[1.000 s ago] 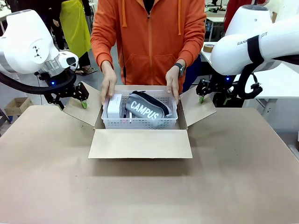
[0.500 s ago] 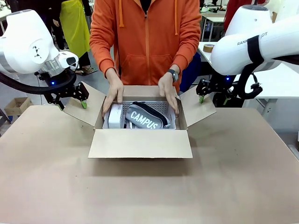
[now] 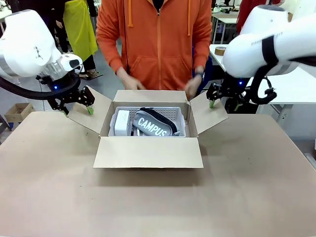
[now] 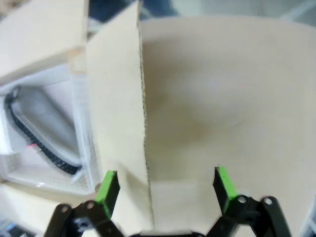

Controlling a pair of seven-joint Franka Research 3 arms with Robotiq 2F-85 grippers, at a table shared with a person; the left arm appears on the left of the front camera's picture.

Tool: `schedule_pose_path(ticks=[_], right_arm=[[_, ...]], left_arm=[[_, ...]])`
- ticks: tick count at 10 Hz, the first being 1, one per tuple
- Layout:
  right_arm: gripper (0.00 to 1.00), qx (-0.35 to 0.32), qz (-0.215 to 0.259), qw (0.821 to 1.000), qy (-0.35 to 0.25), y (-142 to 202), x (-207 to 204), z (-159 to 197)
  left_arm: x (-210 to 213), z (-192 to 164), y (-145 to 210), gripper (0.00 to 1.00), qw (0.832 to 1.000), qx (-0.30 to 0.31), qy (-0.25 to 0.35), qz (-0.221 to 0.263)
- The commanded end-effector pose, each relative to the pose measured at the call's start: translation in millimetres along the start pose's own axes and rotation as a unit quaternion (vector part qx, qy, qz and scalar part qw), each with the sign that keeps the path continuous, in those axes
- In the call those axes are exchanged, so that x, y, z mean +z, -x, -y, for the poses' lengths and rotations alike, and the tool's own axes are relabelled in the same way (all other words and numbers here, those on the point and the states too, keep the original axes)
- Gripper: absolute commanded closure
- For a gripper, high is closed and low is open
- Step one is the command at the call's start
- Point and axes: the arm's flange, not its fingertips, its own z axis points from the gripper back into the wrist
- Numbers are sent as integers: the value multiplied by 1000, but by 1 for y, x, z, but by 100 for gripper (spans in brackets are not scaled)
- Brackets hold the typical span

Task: Pack the gift set into the box.
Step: Lift both hands away from the flaps of the Package Box, then press and hold the closed box until the human finishes sealing it.

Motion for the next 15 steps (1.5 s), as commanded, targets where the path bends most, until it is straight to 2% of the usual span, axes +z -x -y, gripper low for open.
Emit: schedule_pose_path(ticks=[1,2,3,4,5,6,7,8,9,15], right_arm=[[0,17,-48,974,-221,13,46,65],[0,0,-40,939,-342,28,59,116],[0,-35,-18,890,-454,46,63,162],[0,-83,26,865,-494,70,61,200],[0,-136,62,848,-508,92,55,233],[0,-194,91,824,-524,113,45,261],[0,-247,103,815,-513,122,39,275],[0,-302,93,848,-425,115,35,265],[0,-195,83,847,-487,128,53,278],[0,-195,83,847,-487,128,53,278]], left_arm=[[49,-59,25,0,961,-67,264,-47],[57,-103,40,0,922,-16,385,-39],[57,-140,53,0,879,54,474,2],[53,-177,72,0,829,90,549,51],[44,-207,96,0,783,137,596,117],[26,-234,117,0,725,192,641,163],[13,-248,130,0,698,241,656,157],[7,-246,128,0,706,292,630,141],[33,-251,140,0,834,135,525,102],[33,-251,140,0,834,135,525,102]])
